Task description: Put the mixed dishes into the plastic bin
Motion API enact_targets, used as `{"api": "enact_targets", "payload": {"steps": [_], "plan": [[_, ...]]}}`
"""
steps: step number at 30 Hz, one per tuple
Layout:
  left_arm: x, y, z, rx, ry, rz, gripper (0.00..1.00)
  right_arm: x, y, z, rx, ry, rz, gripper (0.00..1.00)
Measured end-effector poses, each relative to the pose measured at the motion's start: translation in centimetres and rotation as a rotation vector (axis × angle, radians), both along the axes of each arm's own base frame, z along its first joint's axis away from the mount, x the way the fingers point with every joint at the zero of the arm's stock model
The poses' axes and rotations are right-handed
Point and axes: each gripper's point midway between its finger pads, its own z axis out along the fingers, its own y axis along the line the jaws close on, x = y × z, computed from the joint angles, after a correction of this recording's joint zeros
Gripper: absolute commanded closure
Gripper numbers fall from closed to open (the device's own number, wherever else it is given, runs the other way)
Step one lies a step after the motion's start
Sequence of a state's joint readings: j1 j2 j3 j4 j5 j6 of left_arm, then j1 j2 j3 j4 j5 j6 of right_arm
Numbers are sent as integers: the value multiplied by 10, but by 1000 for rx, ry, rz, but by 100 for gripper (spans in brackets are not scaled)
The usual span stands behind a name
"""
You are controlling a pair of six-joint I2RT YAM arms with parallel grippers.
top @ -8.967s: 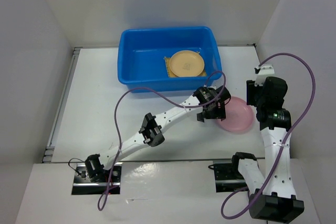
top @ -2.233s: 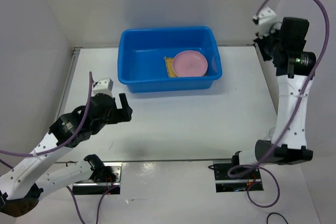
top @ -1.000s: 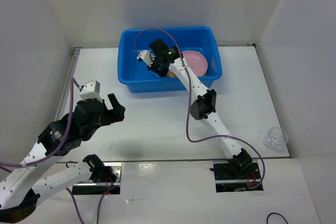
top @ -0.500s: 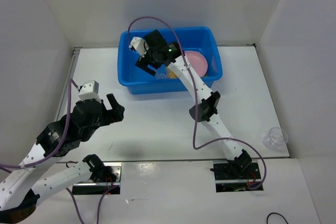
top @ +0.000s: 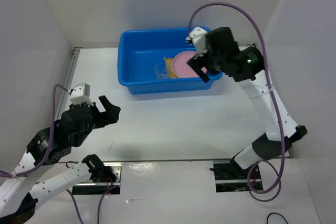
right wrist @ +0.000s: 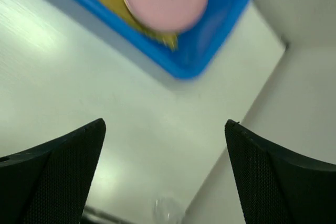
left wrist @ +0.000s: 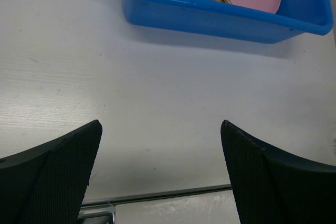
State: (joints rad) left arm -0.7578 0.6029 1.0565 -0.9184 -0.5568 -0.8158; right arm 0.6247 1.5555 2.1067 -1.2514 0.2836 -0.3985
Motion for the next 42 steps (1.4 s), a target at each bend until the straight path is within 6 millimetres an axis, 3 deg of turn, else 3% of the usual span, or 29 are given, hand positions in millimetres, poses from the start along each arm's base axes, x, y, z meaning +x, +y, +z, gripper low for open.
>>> {"api": "enact_targets", "payload": {"steps": [1,4,6,7,12,16,21,25,30,33,37,40,41,42], "plan": [[-1,1,1,-5,-5,0,0,-2,-28,-12,-13,37,-59,2],[-4,4,5,-26,-27,-1,0,-6,-138,-46,-6,130,-341,2],[-6,5,8,-37,-39,-1,0,-32,-205,-77,0,204,-528,2],[-7,6,9,-40,-42,-2,0,-52,-222,-92,-4,245,-580,3],[-5,3,6,-30,-30,-11,0,-146,-229,-168,-5,408,-624,2],[-4,0,4,-25,-19,-19,0,-180,-238,-198,-2,463,-698,2],[-6,1,4,-32,-25,-21,0,-183,-268,-209,-18,497,-810,2],[-8,2,5,-42,-34,-22,0,-186,-296,-237,-36,597,-854,2],[-8,3,6,-44,-37,-22,0,-201,-317,-263,-59,683,-869,2],[-8,3,6,-45,-38,-22,0,-209,-323,-278,-71,732,-859,6],[-9,3,7,-51,-44,-22,0,-215,-321,-292,-79,776,-831,14],[-9,4,8,-54,-47,-22,0,-215,-322,-298,-88,782,-819,26],[-10,4,9,-56,-49,-22,0,-215,-322,-300,-89,785,-816,31],[-10,4,9,-57,-51,-22,0,-215,-323,-303,-91,789,-812,46]]}}
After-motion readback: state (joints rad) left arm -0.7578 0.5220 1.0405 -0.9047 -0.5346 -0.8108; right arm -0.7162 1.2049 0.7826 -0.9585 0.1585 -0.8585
